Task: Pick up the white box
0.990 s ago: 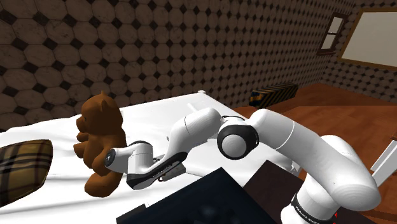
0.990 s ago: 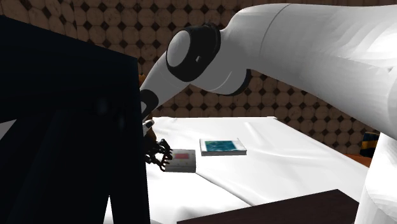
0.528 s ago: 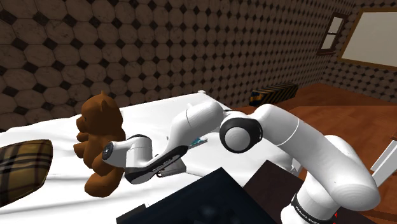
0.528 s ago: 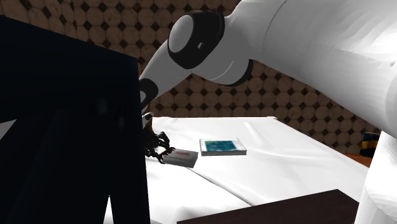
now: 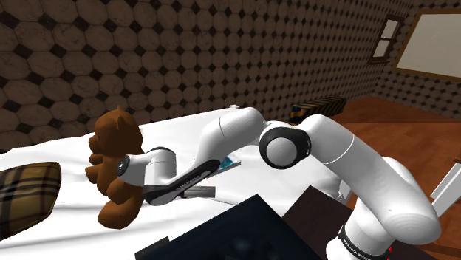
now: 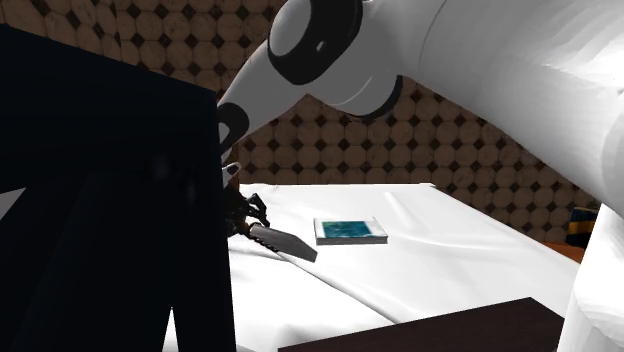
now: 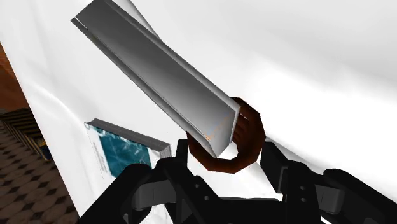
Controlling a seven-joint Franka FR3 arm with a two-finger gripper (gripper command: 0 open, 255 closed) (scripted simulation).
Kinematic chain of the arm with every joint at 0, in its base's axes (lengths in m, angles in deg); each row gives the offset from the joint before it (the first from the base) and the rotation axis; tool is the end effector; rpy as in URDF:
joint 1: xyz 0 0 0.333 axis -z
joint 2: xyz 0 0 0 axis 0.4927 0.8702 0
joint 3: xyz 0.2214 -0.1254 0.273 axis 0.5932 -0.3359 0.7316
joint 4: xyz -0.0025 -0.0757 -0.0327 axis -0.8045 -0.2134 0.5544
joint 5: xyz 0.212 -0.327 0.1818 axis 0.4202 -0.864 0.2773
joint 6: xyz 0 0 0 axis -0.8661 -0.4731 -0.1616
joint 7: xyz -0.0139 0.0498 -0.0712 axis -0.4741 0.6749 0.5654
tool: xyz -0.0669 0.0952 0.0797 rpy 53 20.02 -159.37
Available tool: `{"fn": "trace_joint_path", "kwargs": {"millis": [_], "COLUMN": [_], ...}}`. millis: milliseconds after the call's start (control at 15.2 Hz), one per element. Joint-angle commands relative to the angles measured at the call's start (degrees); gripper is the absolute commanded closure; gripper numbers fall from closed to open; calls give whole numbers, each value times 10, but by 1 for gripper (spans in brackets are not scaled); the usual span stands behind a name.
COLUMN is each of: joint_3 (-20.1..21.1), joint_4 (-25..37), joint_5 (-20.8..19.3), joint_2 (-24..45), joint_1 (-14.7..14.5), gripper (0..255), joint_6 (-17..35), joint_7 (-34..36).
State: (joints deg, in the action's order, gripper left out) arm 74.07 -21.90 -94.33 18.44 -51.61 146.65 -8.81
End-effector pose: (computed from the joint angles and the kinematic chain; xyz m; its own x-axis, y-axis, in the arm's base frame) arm 0.6996 0.3830 0.1322 0.9597 -0.1903 0.2069 -0.2770 -0.7650 0.5815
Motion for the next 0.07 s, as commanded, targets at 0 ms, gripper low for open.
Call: {"fn": "trace_joint_path", "kwargs": {"millis": [0], "joint_3": [0], "joint_4": [1], "joint_5": [1], "joint_2": [-2], "joint_1": [0], "gripper": [255], "joint_6": [-3], "joint_7": [-2]}}
